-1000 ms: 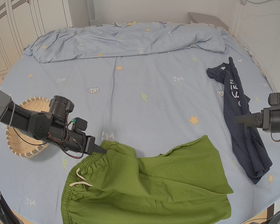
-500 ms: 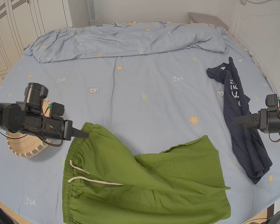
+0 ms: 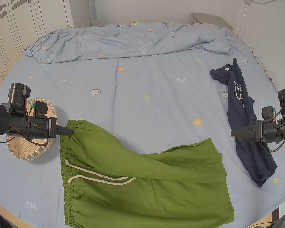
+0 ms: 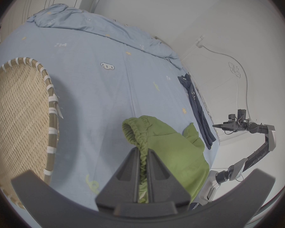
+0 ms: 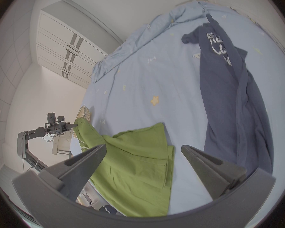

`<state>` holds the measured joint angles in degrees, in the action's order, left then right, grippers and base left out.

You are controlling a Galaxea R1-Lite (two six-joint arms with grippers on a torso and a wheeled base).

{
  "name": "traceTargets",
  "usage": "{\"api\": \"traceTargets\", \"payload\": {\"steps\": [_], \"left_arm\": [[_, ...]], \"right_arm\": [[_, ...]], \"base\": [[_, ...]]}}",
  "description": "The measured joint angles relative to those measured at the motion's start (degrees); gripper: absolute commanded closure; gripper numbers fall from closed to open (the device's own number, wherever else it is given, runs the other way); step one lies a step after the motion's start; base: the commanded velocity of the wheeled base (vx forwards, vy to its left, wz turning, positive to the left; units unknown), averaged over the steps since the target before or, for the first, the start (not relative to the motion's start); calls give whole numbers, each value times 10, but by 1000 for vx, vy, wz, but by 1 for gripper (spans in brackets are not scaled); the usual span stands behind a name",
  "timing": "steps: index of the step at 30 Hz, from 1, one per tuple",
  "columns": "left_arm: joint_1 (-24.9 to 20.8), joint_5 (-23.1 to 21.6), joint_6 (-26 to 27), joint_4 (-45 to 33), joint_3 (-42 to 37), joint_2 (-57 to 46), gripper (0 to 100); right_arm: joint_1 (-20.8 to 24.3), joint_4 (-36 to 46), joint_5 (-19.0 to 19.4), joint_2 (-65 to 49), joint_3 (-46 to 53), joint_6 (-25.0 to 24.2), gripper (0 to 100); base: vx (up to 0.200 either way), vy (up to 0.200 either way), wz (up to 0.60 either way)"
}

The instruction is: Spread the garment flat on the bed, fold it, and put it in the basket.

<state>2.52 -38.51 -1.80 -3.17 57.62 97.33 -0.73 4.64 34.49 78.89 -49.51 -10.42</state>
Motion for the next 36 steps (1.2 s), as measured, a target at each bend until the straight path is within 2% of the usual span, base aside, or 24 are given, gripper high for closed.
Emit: {"api": "traceTargets", "payload": {"steps": [11, 16, 27, 36], "left_arm": [[-22, 0, 26, 3, -44, -5, 100], [-12, 0, 27, 5, -40, -3, 100], [1, 2, 27, 30, -26, 20, 100], [3, 3, 27, 33, -25, 28, 100]], "right_arm": [[24, 2, 0, 22, 55, 15, 0], [36, -4, -2, 42, 80, 47, 0], [49, -74, 0, 54, 126, 55, 0], [86, -81, 0, 56, 153, 56, 0]], "base": [[0, 0, 0], [0, 0, 0], [0, 0, 0], [0, 0, 0]]}}
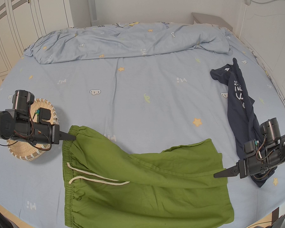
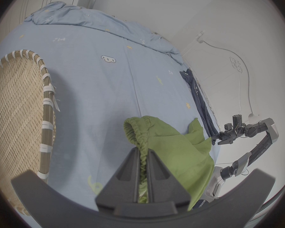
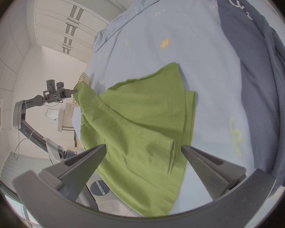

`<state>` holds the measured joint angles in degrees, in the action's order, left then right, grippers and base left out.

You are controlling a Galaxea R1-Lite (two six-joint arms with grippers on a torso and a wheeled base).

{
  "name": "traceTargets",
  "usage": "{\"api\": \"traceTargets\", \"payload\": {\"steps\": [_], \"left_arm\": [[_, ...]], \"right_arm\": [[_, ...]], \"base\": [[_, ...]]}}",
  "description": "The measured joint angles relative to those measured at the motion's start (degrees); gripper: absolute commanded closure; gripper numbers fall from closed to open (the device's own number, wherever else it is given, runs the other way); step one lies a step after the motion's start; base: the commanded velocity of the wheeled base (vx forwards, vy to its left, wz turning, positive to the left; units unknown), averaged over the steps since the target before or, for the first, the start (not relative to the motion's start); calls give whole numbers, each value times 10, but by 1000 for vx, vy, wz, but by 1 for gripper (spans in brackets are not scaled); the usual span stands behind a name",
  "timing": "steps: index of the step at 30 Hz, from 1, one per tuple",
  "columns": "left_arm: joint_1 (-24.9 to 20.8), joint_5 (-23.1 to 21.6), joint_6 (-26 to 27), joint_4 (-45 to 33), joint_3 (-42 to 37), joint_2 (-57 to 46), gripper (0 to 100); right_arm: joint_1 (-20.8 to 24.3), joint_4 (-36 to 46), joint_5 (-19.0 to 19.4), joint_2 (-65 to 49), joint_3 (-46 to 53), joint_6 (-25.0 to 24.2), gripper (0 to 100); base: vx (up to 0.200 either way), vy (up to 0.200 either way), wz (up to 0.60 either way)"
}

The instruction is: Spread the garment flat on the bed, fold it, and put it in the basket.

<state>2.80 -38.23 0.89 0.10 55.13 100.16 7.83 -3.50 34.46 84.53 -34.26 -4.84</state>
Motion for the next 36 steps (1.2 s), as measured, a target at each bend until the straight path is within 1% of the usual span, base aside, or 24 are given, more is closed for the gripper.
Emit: {"api": "traceTargets", "payload": {"steps": [13, 14, 31, 36], "left_arm": [[0, 0, 0, 0, -1, 1, 100], [0, 0, 0, 0, -1, 2, 100], [4, -2, 0, 0, 0, 2, 100], [11, -2, 0, 0, 3, 2, 100]], "right_arm": [[21, -1, -1, 14, 7, -1, 0], [22, -1, -1, 15, 7, -1, 100], [12, -20, -1, 33, 4, -2, 100], [10, -25, -3, 33, -34, -5, 100]], "base": [[0, 0, 0], [0, 0, 0], [0, 0, 0], [0, 0, 0]]}}
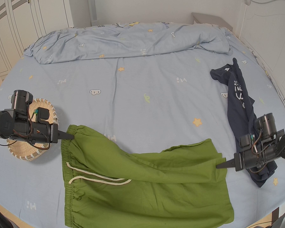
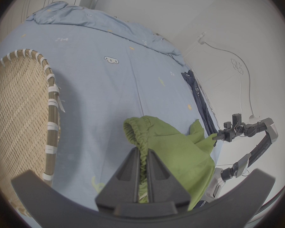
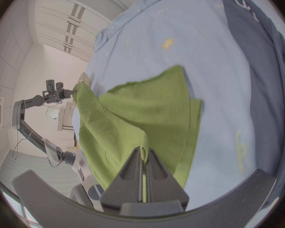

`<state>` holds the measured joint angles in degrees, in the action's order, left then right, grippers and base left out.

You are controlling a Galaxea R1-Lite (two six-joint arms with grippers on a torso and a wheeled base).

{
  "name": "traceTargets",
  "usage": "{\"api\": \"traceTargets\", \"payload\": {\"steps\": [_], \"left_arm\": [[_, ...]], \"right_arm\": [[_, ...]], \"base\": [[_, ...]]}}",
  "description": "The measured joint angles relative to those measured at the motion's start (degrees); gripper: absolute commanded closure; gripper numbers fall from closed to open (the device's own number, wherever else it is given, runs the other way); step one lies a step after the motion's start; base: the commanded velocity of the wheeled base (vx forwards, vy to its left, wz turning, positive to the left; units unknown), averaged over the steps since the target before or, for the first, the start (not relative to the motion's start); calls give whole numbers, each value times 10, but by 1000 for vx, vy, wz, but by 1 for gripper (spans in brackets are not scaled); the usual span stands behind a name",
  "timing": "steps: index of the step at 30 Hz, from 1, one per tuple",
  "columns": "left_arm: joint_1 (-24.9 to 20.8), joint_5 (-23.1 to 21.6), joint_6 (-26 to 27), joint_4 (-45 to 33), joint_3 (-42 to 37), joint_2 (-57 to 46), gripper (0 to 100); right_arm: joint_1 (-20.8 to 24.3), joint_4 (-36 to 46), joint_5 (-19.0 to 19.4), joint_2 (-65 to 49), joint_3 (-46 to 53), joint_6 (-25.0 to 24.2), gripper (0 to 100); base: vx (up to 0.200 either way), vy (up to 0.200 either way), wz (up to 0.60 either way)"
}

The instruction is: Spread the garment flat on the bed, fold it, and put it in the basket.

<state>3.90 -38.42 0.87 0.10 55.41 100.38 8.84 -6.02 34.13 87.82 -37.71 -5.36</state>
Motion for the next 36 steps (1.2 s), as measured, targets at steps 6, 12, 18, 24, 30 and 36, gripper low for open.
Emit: {"api": "traceTargets", "payload": {"steps": [6, 12, 18, 24, 30, 36], "left_arm": [[11, -1, -1, 0, 7, 0, 100], [21, -2, -2, 0, 17, 1, 100], [28, -8, -4, 1, 43, 9, 100], [36, -11, -5, 2, 72, 33, 100], [44, -11, -5, 1, 85, 50, 100], [44, -10, -5, 1, 85, 55, 100]], "right_arm": [[-2, 34, -28, 3, -139, -5, 100], [0, 61, -82, 25, -289, -7, 100], [1, 76, -128, 76, -414, -8, 100], [3, 84, -142, 131, -503, -8, 100], [15, 98, -146, 157, -544, -9, 100], [29, 120, -146, 132, -534, -10, 100]], "base": [[0, 0, 0], [0, 0, 0], [0, 0, 0], [0, 0, 0], [0, 0, 0], [0, 0, 0]]}}
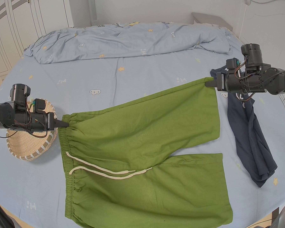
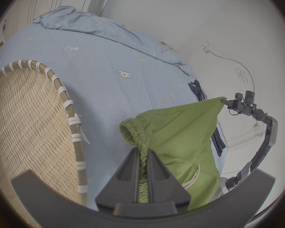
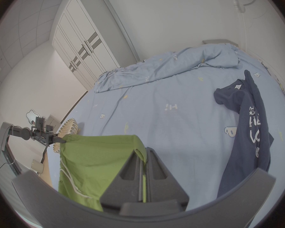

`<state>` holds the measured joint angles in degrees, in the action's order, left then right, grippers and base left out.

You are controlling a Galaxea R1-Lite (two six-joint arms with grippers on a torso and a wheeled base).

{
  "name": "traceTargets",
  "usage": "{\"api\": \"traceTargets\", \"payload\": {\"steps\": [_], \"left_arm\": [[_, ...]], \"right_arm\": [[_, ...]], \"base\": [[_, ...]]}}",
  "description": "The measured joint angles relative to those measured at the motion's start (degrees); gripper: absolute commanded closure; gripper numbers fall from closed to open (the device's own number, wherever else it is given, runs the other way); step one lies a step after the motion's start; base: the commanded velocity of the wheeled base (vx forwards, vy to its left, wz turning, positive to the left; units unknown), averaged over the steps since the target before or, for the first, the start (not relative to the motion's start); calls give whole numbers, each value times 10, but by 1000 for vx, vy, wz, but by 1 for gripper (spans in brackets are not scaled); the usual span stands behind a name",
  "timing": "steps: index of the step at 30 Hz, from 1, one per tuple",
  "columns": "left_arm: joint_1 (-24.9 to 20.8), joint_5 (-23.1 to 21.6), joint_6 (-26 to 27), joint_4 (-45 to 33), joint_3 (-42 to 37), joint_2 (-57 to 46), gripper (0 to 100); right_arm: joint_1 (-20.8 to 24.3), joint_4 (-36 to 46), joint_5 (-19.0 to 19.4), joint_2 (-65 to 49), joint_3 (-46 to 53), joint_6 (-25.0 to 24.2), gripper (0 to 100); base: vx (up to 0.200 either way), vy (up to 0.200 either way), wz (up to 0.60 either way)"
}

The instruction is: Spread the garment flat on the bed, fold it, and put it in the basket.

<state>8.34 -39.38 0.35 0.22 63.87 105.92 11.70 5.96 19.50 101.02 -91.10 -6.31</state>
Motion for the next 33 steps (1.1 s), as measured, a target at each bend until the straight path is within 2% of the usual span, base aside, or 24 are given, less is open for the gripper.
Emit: {"api": "traceTargets", "payload": {"steps": [13, 22, 27, 33], "left_arm": [[-5, -1, 0, 0, -4, 1, 100], [-10, -2, 0, 0, -9, -4, 100], [-11, -2, 0, 0, -11, -4, 100], [-12, 0, 0, 0, -11, -4, 100]], "right_arm": [[68, 133, 2, -243, 146, 0, 100], [104, 157, 1, -359, 269, -4, 100], [95, 141, 1, -374, 299, -11, 100], [55, 85, 4, -328, 306, -16, 100]], "base": [[0, 0, 0], [0, 0, 0], [0, 0, 0], [0, 0, 0]]}}
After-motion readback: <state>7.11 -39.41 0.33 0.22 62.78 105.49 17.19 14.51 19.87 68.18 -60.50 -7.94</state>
